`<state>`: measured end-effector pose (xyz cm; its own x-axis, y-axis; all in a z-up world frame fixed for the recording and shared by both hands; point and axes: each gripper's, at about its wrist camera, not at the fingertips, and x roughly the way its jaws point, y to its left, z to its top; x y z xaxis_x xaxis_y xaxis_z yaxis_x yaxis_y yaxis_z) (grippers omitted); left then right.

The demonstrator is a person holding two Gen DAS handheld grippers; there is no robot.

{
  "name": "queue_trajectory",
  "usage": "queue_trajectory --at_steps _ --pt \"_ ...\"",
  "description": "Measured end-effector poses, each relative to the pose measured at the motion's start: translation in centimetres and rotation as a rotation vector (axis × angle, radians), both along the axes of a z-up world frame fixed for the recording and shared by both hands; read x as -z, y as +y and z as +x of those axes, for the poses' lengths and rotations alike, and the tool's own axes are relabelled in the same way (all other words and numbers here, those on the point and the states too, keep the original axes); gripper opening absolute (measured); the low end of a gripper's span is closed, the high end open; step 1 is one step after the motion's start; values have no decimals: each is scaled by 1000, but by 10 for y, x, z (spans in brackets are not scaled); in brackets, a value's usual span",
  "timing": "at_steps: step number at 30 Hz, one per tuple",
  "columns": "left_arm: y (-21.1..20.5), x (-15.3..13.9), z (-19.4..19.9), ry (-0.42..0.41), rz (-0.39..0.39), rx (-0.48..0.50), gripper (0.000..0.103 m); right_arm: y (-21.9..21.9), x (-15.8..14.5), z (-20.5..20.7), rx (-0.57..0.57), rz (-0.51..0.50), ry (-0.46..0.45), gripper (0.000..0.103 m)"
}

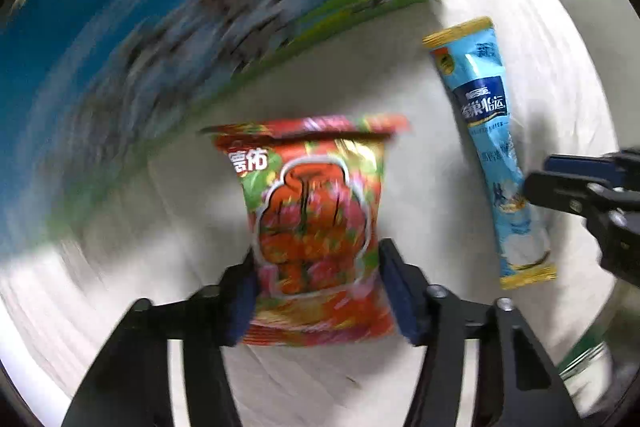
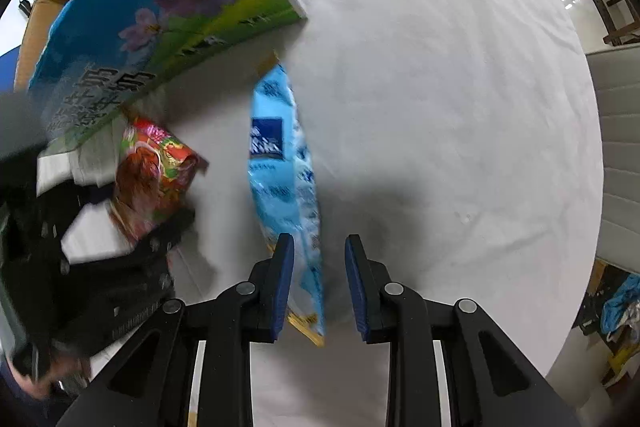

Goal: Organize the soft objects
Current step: 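Grasp the red snack bag with left tool while right tool grasps blue pouch, then lower both items into the box and open both tools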

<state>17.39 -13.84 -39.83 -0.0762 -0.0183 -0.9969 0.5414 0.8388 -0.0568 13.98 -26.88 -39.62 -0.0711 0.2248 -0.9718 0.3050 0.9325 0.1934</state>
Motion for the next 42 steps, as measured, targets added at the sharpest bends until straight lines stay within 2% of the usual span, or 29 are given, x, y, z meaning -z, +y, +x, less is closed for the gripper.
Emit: queue_trajectory --at_steps 3,8,9,11,12,15,17,18,20,24,25,26,28,30,32,34,36,38,42 --pt "31 4 -13 80 -39 -213 50 8 3 13 -12 8 -14 29" --pt "51 8 -39 131 -66 -362 50 20 16 26 -56 -20 15 28" --pt "52 8 -43 143 -71 -383 50 22 14 24 -71 -37 18 27" --pt "53 12 -50 158 -71 -394 51 30 15 22 -116 -44 53 15" --pt "53 17 -41 161 -69 -400 51 37 17 16 -143 -23 88 10" --pt "49 18 -31 152 -59 -424 54 45 17 3 -215 -21 127 9" --pt "47 16 -22 126 -33 -420 55 44 15 -1 -206 -33 115 11" --pt "48 15 -8 116 -19 -418 55 41 16 -2 -178 -20 111 12" --pt "36 16 -6 83 5 -417 54 34 18 -2 -118 -8 104 22" --pt "16 16 -9 38 28 -406 46 22 14 -4 -68 25 86 26" --pt "13 14 -16 36 30 -407 45 23 11 -3 -56 35 77 33" --pt "27 11 -11 33 34 -408 44 20 7 -3 -51 38 68 48" --pt "42 15 -25 25 45 -414 44 22 3 -2 -34 59 52 65" --pt "50 19 -32 22 37 -432 44 28 3 3 -31 55 50 65" --pt "55 22 -34 22 29 -452 44 34 10 4 -41 7 84 65" --pt "56 24 -37 19 26 -462 44 38 22 5 -45 12 128 66" --pt "67 20 -41 10 31 -463 44 45 19 8 -73 -45 108 56" --pt "61 18 -45 -2 36 -462 43 55 18 10 -110 -131 114 33" --pt "53 12 -55 -18 41 -456 42 65 13 11 -160 -202 102 20"
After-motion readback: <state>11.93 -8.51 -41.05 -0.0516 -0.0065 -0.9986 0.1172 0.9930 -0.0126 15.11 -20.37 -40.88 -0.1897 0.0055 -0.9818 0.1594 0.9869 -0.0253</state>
